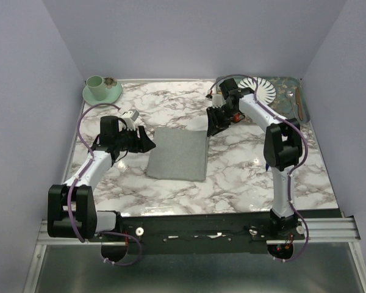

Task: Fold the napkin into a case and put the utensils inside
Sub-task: Smooth out the lower triangle-folded napkin at the center of the board.

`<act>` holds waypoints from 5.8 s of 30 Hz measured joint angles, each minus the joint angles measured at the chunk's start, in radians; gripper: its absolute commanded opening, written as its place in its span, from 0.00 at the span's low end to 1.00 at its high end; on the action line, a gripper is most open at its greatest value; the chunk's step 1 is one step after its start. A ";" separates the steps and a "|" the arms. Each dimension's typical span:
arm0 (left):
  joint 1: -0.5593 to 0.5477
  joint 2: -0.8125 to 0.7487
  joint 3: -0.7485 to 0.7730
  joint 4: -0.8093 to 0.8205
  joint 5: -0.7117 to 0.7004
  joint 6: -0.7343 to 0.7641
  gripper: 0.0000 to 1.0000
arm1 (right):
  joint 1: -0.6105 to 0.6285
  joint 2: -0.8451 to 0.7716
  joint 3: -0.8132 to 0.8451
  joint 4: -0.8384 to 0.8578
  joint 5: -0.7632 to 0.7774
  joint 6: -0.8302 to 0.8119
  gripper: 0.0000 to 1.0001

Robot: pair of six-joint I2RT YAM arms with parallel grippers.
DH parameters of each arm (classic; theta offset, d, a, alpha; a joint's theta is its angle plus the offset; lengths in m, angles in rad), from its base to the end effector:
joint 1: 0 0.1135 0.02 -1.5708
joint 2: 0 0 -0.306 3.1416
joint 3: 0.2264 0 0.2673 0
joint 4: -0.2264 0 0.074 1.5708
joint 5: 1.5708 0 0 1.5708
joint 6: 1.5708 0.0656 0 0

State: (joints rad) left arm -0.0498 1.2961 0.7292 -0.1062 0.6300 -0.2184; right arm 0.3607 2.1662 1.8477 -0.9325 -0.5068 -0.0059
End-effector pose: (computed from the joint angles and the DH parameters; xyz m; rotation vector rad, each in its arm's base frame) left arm 0.2860 -0.0530 0.2396 0.1585 2.2174 -0.8506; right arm 0.4557 0.2059 0.2176 -0.6280 2.7435 0.7968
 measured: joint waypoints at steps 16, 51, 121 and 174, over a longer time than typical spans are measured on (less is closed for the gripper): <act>-0.003 0.039 0.006 0.012 -0.011 -0.011 0.63 | 0.005 0.172 0.050 0.049 -0.027 0.139 0.35; -0.051 0.555 0.404 -0.046 -0.168 0.113 0.62 | 0.005 0.148 0.043 0.092 0.045 0.196 0.37; -0.097 0.599 0.538 -0.130 -0.086 0.044 0.00 | -0.035 0.030 -0.082 0.125 0.014 0.143 0.01; -0.032 0.562 0.463 -0.069 -0.156 0.009 0.99 | -0.059 0.166 0.031 0.168 -0.027 0.131 0.24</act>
State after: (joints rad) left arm -0.0814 1.8576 1.1927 -0.1757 0.4740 -0.2092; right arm 0.3016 2.3325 1.8782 -0.7643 -0.5343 0.1253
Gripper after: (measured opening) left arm 0.787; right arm 0.126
